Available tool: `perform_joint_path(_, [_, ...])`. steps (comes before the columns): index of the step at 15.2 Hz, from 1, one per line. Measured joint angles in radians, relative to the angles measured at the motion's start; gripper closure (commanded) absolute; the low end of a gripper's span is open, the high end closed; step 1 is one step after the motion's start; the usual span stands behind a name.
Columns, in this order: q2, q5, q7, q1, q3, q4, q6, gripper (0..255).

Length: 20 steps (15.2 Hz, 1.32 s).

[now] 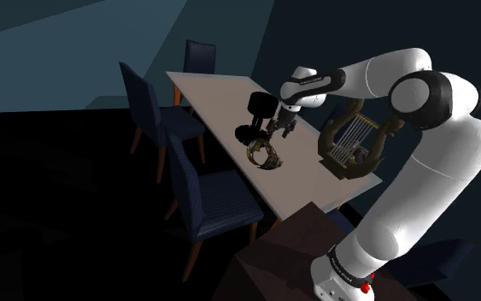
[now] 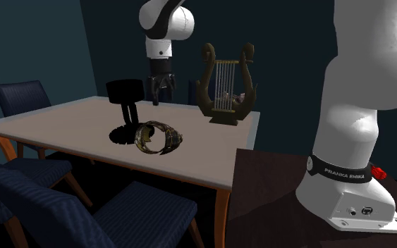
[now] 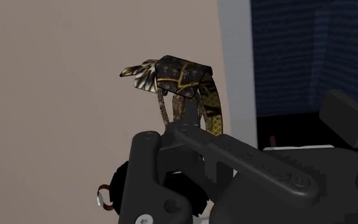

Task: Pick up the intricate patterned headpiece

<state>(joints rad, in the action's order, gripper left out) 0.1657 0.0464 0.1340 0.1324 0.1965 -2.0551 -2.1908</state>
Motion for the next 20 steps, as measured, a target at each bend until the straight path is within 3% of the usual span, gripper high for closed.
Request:
perform_joint_path(6, [0.235, 0.069, 0.054, 0.048, -0.001, 0.195, -0.036, 0])
perform_joint_path(12, [0.472, 0.118, 0.086, 0.109, -0.014, 0.456, -0.009, 0])
perform_joint_path(20, [0.561, 0.136, 0.097, 0.123, -0.025, 0.490, -0.065, 0])
